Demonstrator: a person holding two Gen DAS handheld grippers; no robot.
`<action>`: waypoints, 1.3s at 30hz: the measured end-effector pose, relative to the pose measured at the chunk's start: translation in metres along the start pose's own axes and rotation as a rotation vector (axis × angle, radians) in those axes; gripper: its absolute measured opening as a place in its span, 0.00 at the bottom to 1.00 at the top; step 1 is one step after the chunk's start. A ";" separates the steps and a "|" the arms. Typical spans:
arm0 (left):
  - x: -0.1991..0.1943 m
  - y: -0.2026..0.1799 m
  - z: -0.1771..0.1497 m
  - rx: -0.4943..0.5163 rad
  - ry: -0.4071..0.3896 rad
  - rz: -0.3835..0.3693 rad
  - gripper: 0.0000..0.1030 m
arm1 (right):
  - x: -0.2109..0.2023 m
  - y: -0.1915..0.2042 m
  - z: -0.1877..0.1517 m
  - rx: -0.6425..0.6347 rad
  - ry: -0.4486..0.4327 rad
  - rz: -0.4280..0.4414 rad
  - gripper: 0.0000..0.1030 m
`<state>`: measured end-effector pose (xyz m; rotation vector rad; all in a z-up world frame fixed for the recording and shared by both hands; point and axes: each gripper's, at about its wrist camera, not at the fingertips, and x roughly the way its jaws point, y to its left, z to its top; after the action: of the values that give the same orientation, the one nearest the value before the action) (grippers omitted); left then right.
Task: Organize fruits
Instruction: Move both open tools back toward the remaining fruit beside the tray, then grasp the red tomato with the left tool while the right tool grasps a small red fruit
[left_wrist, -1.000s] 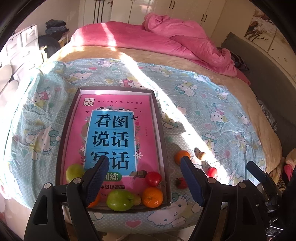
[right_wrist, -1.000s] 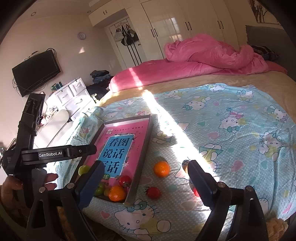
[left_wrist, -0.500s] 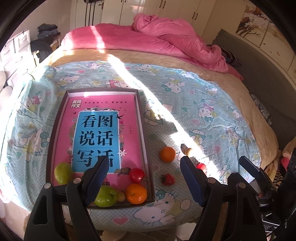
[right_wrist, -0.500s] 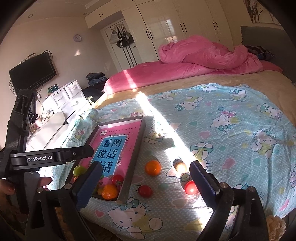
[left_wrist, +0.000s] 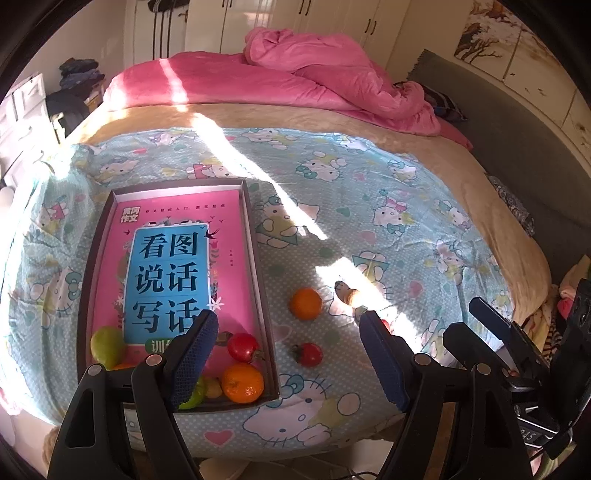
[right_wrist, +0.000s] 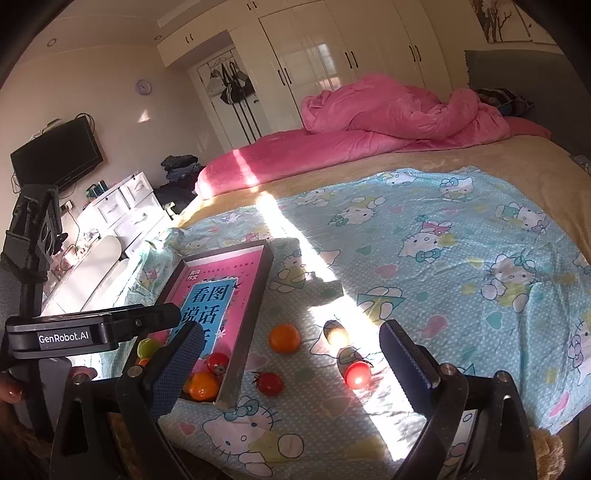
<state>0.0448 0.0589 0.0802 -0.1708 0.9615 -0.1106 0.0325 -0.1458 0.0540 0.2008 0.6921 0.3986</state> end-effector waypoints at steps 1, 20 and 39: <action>0.000 0.000 0.000 0.001 0.000 -0.001 0.78 | -0.001 -0.002 0.000 0.002 -0.002 -0.002 0.93; 0.022 -0.017 -0.005 0.041 0.048 0.000 0.78 | -0.003 -0.045 -0.003 0.066 -0.002 -0.081 0.93; 0.074 -0.038 -0.029 0.160 0.204 0.024 0.78 | 0.045 -0.061 -0.033 -0.012 0.182 -0.120 0.93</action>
<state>0.0625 0.0065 0.0120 0.0001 1.1522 -0.1844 0.0604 -0.1804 -0.0157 0.1110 0.8760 0.3083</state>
